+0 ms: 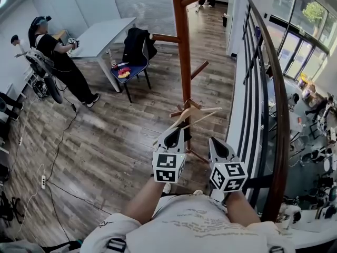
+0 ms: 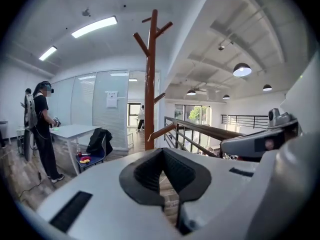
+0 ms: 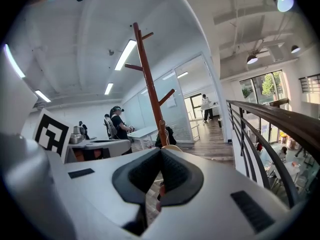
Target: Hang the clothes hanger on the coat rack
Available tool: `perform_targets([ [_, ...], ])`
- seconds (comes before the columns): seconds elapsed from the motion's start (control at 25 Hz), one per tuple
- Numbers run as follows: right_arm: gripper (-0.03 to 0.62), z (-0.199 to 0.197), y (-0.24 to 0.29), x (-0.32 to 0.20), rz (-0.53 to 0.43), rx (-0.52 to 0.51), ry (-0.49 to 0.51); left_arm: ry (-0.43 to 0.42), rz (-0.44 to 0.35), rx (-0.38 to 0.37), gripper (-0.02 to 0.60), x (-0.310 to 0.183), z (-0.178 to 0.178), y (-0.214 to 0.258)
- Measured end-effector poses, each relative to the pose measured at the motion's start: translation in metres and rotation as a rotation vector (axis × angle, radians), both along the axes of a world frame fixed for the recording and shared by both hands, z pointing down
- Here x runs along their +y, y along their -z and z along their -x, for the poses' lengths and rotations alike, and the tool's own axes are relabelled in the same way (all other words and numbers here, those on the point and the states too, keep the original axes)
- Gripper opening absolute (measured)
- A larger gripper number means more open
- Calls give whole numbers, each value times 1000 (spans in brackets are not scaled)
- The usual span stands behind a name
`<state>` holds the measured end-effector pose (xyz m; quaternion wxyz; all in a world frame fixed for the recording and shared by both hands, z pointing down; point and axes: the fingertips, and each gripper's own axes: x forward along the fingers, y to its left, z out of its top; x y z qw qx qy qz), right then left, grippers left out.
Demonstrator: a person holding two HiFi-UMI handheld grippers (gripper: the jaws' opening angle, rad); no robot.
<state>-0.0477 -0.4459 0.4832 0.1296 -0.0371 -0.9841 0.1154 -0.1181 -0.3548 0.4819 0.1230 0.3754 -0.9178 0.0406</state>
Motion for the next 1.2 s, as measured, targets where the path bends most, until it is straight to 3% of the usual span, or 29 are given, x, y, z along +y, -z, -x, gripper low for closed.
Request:
perform_targets([
  [0.28, -2, 3, -4, -3, -78, 5, 17, -37, 23, 12, 5, -15, -19, -12],
  [1.2, -2, 9, -7, -17, -62, 11, 9, -23, 66, 25, 5, -23, -18, -18],
])
